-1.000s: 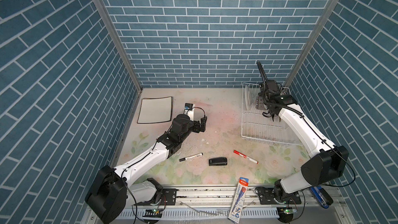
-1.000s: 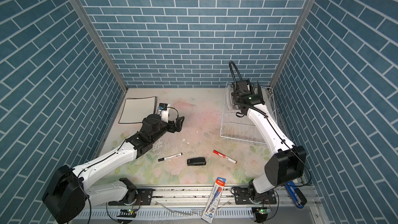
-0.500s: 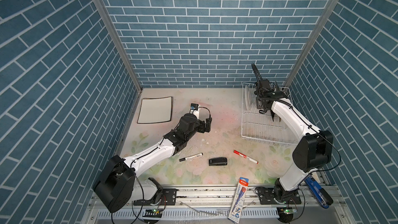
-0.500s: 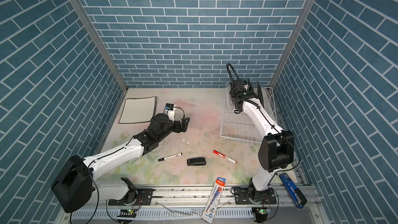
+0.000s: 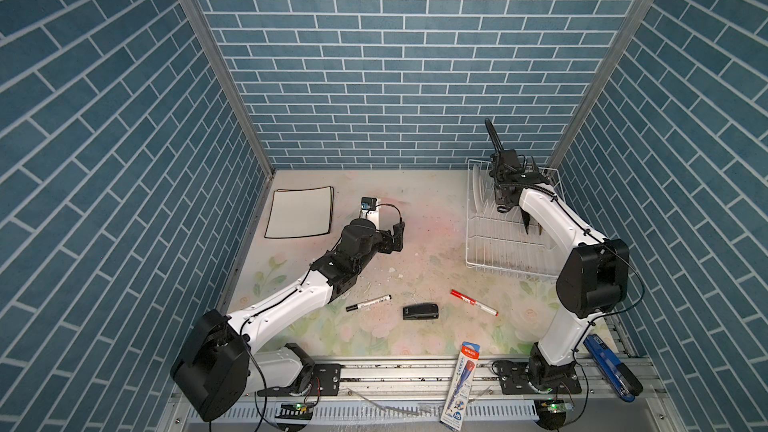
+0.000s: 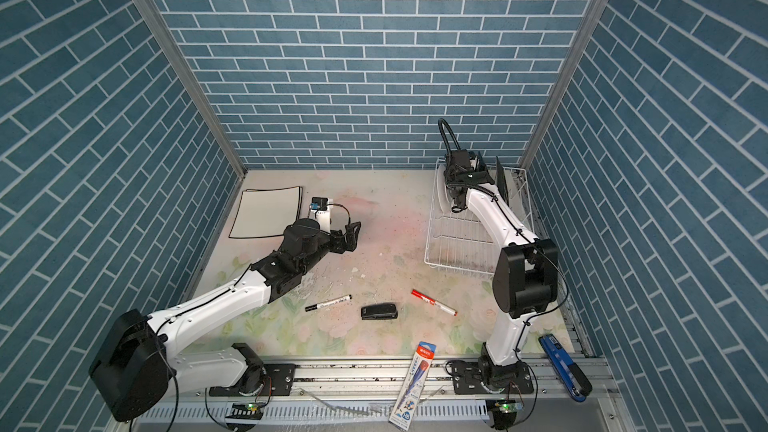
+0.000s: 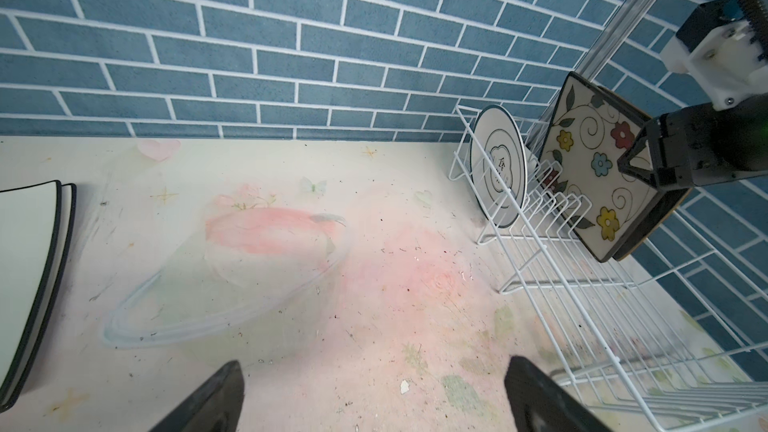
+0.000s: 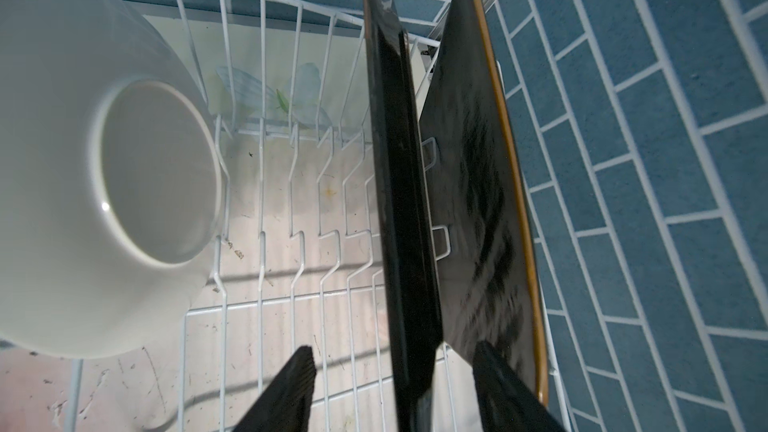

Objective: Unload the plates from the dish rack
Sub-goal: 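Lower the right gripper over the black gold-rimmed plate in the rack, then close the right gripper on the top edge of the black plate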

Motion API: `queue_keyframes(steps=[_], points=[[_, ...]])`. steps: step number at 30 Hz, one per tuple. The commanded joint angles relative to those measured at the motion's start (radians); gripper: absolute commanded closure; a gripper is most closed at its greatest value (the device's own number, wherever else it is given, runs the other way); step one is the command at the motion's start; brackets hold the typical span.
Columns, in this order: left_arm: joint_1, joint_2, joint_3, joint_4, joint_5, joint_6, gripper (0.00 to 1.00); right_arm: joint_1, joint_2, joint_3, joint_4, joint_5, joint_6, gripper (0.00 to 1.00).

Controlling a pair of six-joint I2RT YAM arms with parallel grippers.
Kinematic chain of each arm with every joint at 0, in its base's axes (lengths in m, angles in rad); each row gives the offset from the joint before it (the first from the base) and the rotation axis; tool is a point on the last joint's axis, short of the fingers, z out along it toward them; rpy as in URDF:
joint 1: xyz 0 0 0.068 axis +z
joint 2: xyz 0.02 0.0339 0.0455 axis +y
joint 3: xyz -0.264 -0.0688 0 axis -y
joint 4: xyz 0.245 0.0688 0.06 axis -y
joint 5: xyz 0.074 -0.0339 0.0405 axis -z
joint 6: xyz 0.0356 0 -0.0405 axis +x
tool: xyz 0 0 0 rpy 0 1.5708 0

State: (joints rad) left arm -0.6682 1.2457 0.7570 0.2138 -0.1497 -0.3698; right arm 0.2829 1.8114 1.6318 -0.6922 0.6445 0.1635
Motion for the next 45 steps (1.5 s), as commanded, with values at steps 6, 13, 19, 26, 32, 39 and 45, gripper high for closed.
queue_keyframes(steps=[6, 13, 19, 26, 32, 39, 45], points=[[-0.007, 0.012, 0.024, -0.030, -0.003, -0.012, 0.00, -0.021, 0.019, 0.021, 0.048, 0.059, -0.068, 0.46], [-0.007, -0.011, 0.018, -0.013, 0.011, -0.023, 0.00, -0.024, 0.024, 0.005, 0.074, 0.030, -0.070, 0.51], [-0.007, -0.041, 0.017, -0.024, 0.004, -0.013, 0.00, -0.027, 0.047, 0.003, 0.080, 0.075, -0.089, 0.52], [-0.007, -0.044, 0.011, -0.024, 0.008, -0.019, 0.00, -0.029, 0.054, 0.001, 0.074, 0.094, -0.110, 0.58], [-0.007, -0.052, -0.009, -0.014, -0.004, -0.020, 0.00, -0.031, 0.067, 0.011, 0.052, 0.103, -0.105, 0.59], [-0.008, -0.061, -0.013, -0.020, -0.016, -0.020, 0.00, -0.033, 0.068, -0.006, 0.036, 0.100, -0.079, 0.58], [-0.007, -0.062, -0.014, -0.021, -0.016, -0.021, 0.00, -0.036, 0.074, -0.006, 0.042, 0.084, -0.081, 0.64]])
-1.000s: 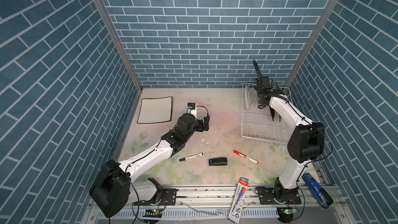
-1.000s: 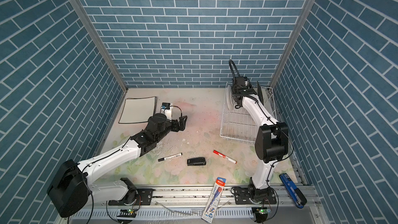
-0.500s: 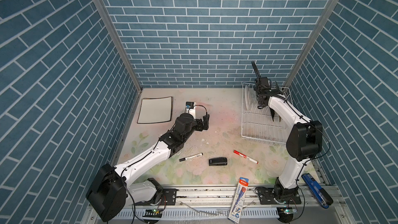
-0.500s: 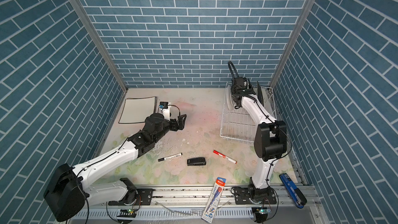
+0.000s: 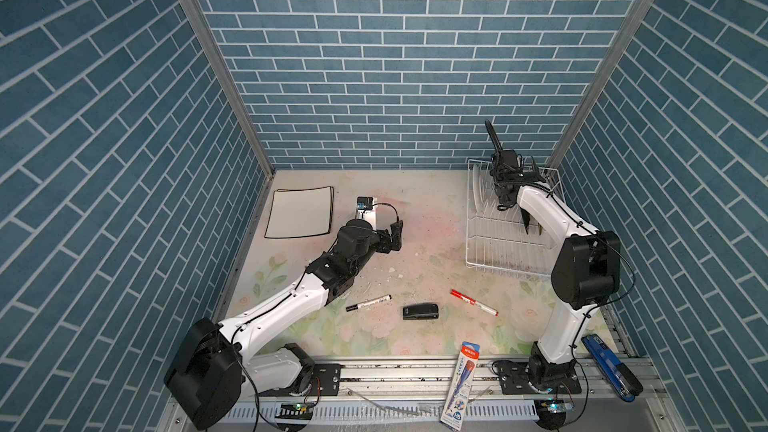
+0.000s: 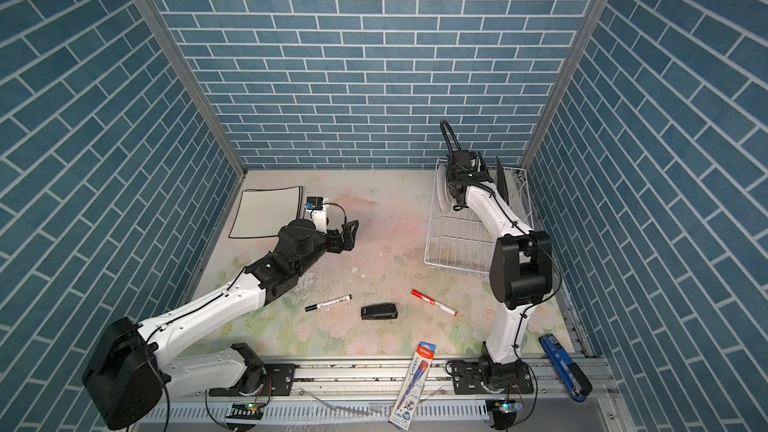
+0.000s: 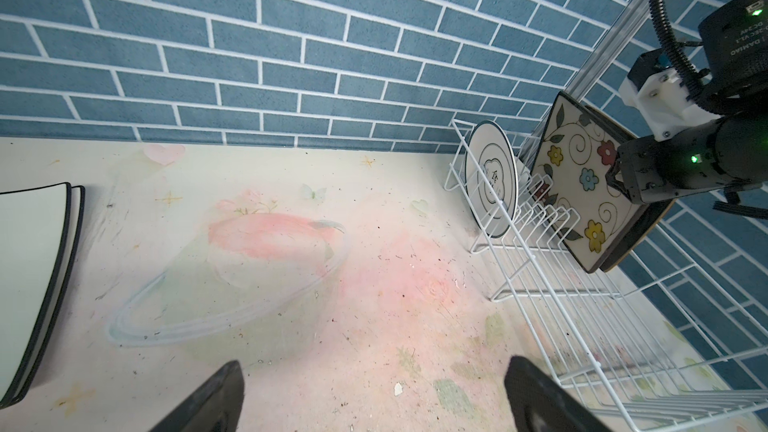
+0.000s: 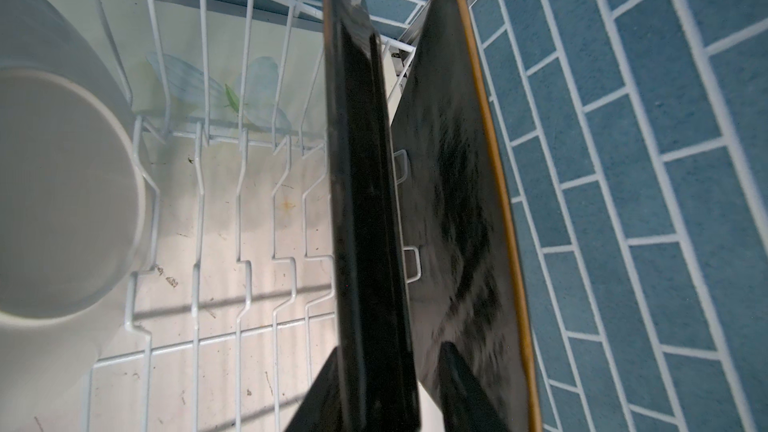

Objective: Unload the plates from the dish rack
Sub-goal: 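Close the right gripper on the top edge of the black plate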

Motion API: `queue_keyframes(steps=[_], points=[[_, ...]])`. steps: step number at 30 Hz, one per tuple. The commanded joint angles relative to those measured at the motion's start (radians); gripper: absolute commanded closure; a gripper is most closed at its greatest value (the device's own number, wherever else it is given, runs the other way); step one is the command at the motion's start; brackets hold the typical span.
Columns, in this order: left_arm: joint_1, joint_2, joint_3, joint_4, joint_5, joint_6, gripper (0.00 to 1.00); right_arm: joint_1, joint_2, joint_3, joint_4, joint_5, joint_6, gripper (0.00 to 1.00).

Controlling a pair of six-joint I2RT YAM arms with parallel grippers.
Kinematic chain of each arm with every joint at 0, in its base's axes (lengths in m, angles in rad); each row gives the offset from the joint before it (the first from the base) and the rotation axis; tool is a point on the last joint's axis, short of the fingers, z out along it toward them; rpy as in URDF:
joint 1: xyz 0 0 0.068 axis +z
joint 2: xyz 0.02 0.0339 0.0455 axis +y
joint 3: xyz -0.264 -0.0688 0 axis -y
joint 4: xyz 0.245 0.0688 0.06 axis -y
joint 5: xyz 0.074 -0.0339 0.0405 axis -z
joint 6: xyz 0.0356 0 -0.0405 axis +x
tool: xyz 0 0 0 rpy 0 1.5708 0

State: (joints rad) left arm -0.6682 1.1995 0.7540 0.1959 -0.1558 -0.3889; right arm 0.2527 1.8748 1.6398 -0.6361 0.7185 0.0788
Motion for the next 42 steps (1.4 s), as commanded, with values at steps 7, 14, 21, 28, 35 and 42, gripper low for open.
queue_keyframes(steps=[7, 14, 21, 28, 35, 42], points=[[-0.006, -0.023, -0.018, -0.002, -0.018, -0.001, 0.00, -0.007, 0.018, -0.013, -0.014, 0.010, 0.003, 0.71], [-0.006, -0.030, -0.028, 0.002, -0.022, -0.001, 0.00, -0.008, 0.029, -0.014, -0.015, 0.030, 0.001, 0.74], [-0.006, -0.035, -0.033, 0.002, -0.030, -0.002, 0.00, -0.007, 0.024, -0.020, -0.017, 0.031, 0.003, 0.78], [-0.006, -0.034, -0.035, 0.002, -0.029, -0.004, 0.00, -0.007, 0.020, -0.033, -0.003, 0.057, -0.002, 0.83], [-0.005, -0.036, -0.038, 0.004, -0.031, -0.004, 0.00, -0.008, 0.013, -0.038, 0.003, 0.063, -0.002, 0.88], [-0.005, -0.036, -0.051, 0.014, -0.038, -0.013, 0.00, -0.008, 0.007, -0.059, 0.020, 0.056, 0.010, 0.94]])
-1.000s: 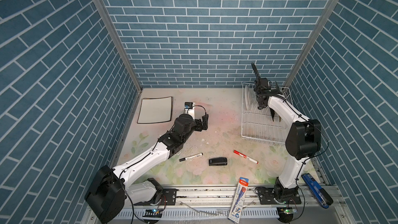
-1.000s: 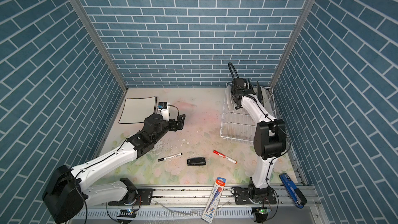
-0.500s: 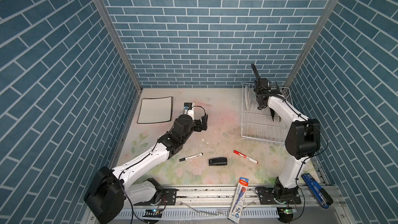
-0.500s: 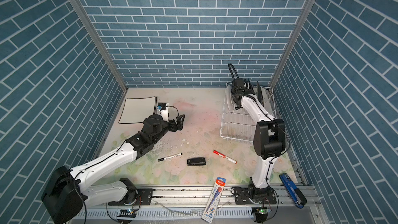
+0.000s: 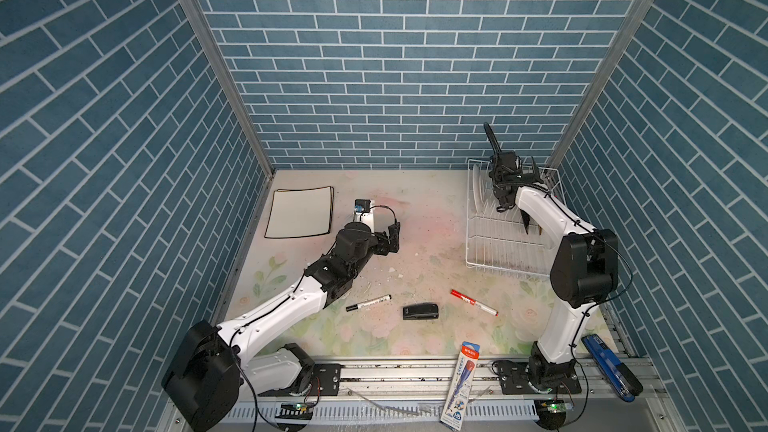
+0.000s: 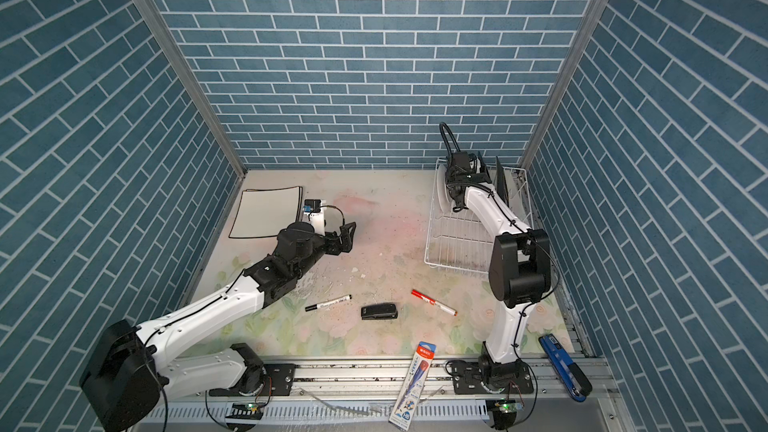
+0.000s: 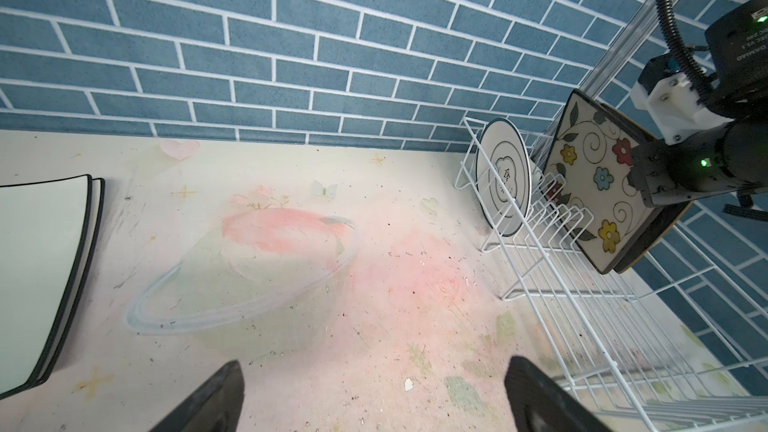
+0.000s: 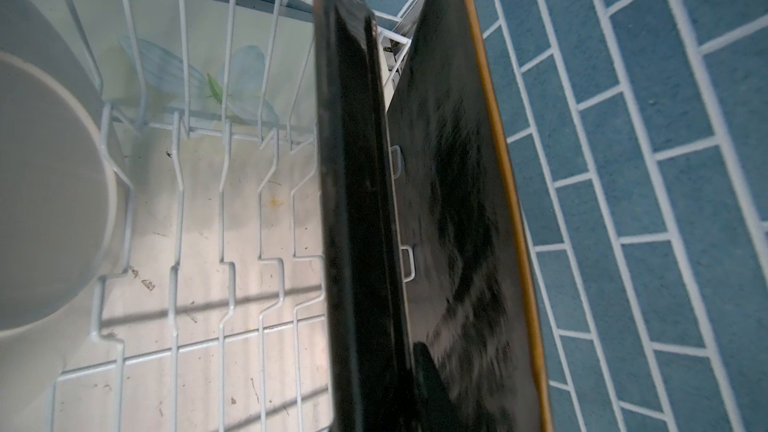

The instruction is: Unload the plates from the dish rack

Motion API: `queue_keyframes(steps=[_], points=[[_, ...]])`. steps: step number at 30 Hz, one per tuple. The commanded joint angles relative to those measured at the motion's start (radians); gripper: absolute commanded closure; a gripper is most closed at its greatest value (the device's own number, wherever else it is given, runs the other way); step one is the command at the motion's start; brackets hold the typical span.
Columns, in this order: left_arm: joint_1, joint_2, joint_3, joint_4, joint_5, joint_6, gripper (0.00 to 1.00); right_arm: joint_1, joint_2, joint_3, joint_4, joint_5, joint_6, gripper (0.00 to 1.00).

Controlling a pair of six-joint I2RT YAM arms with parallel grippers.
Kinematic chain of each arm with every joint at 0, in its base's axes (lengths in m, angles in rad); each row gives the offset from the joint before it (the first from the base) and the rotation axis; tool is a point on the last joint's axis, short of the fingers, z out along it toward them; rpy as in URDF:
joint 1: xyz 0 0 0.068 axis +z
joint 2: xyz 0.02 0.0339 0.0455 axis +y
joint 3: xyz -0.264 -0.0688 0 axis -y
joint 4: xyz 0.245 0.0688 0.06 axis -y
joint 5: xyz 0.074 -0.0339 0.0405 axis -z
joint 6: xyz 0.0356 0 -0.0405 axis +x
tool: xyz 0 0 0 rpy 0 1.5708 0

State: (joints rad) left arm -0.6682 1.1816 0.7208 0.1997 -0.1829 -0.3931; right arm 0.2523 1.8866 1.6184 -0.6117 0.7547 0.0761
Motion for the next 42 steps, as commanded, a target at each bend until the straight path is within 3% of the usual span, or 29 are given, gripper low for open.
queue_keyframes(steps=[1, 7, 42], points=[[-0.005, -0.019, -0.018, 0.010, -0.012, -0.009, 0.00, -0.007, -0.004, -0.040, -0.003, 0.021, 0.013, 0.95], [-0.005, -0.022, -0.018, 0.007, -0.016, -0.006, 0.00, -0.007, -0.011, -0.051, 0.001, 0.024, 0.002, 1.00], [-0.004, -0.025, -0.013, -0.006, -0.032, -0.003, 0.00, -0.004, -0.090, -0.074, 0.122, 0.099, -0.134, 1.00]])
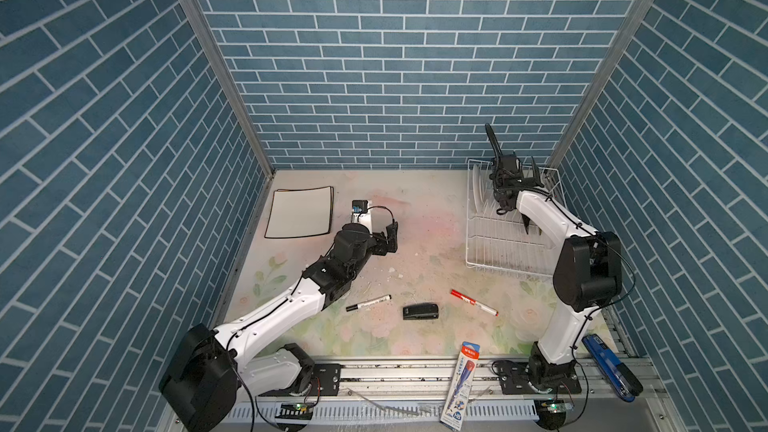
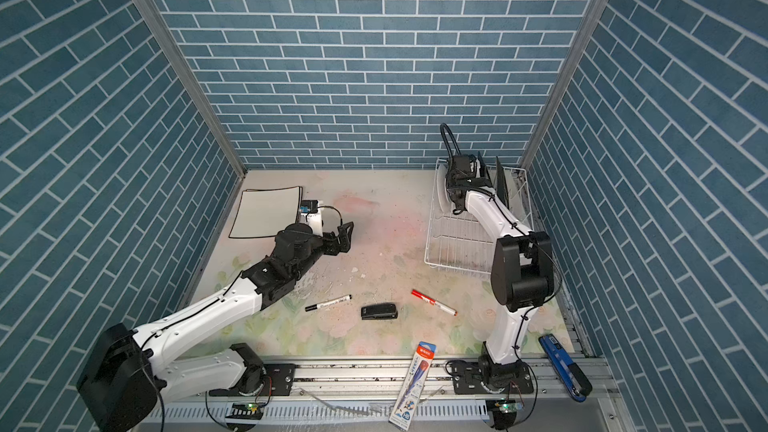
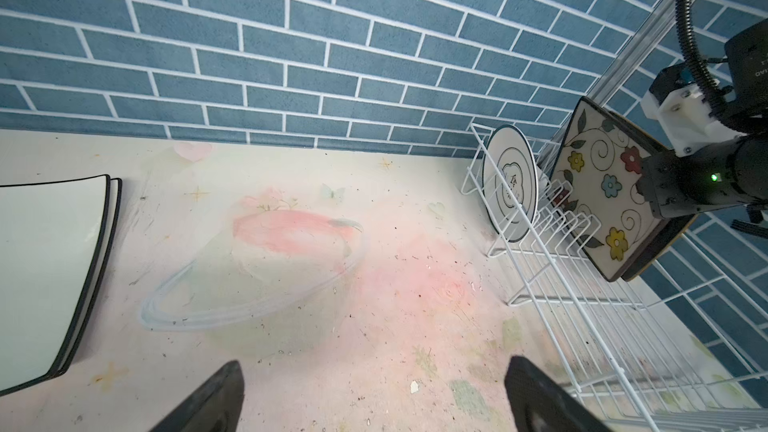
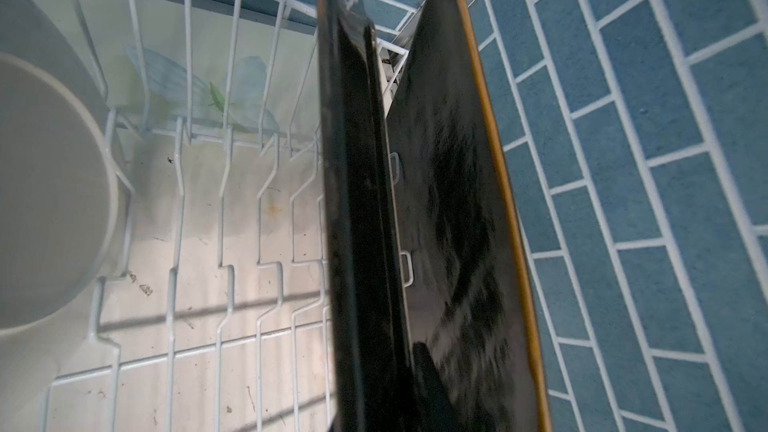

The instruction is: Unload the plates from the dish rack

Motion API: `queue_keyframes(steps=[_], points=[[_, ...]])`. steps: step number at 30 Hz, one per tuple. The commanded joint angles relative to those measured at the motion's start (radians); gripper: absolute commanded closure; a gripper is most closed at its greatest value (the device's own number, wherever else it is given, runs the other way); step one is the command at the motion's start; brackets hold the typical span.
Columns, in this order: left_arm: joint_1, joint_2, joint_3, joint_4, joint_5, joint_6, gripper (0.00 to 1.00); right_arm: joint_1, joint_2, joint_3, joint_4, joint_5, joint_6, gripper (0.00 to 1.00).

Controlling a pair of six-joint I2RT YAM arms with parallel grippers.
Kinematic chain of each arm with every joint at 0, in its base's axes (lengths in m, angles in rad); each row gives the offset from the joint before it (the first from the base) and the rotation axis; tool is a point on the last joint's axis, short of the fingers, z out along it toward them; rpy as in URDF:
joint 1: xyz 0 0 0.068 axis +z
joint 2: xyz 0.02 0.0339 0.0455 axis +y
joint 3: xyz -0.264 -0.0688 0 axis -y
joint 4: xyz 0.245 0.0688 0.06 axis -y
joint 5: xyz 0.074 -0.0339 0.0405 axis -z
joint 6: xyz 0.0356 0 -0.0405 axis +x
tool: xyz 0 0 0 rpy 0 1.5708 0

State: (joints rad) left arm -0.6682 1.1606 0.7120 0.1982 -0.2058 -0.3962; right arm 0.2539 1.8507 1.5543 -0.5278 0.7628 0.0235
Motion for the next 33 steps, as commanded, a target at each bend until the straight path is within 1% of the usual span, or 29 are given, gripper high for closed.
queue_keyframes(steps=[1, 33], points=[[-0.004, -0.001, -0.003, -0.003, -0.008, 0.001, 0.00, -0.005, -0.055, -0.009, 0.038, 0.094, -0.083, 1.00], [-0.004, -0.016, -0.011, -0.013, -0.024, 0.002, 0.00, 0.027, -0.142, -0.004, 0.094, 0.153, -0.172, 1.00]])
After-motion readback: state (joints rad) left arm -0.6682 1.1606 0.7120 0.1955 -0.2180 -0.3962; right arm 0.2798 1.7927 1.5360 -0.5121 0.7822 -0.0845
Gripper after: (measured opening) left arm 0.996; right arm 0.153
